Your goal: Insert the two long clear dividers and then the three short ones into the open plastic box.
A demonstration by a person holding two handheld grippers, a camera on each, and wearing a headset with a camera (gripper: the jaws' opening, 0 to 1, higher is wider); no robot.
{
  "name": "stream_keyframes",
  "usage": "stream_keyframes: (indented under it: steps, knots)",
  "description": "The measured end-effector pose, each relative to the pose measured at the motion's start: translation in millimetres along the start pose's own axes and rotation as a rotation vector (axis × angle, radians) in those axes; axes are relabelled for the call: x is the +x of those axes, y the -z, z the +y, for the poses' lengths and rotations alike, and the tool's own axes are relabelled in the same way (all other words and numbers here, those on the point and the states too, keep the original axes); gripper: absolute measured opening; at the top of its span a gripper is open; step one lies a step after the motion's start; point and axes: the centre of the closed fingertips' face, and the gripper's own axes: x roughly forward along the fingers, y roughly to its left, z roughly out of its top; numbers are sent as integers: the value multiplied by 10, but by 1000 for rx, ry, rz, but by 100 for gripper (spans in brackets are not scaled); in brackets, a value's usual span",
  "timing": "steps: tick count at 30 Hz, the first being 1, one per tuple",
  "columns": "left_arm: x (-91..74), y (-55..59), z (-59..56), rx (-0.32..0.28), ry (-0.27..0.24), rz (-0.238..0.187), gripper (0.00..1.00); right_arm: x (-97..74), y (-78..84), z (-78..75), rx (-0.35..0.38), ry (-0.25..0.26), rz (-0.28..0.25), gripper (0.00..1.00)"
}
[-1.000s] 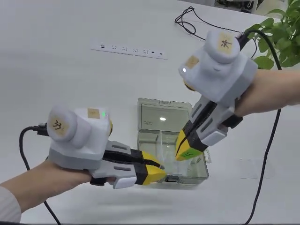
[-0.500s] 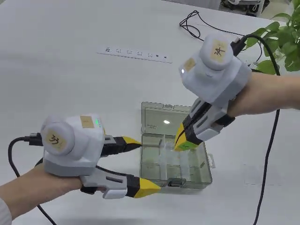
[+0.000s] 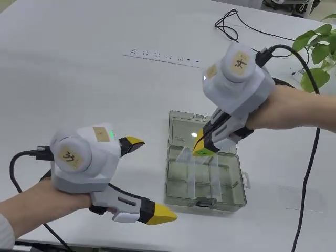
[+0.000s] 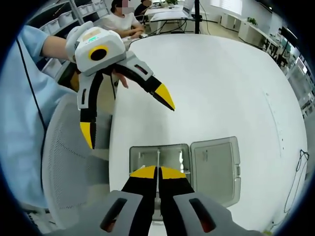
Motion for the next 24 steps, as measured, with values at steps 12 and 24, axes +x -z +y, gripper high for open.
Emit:
stream_keyframes:
  steps: [12, 24]
  knots:
    - [-36, 66, -27, -15, 4, 7, 99, 47, -30, 4, 23, -2, -17, 2]
    - [-81, 95, -29, -31, 6, 3, 96, 137, -79, 75, 0, 10, -10, 2]
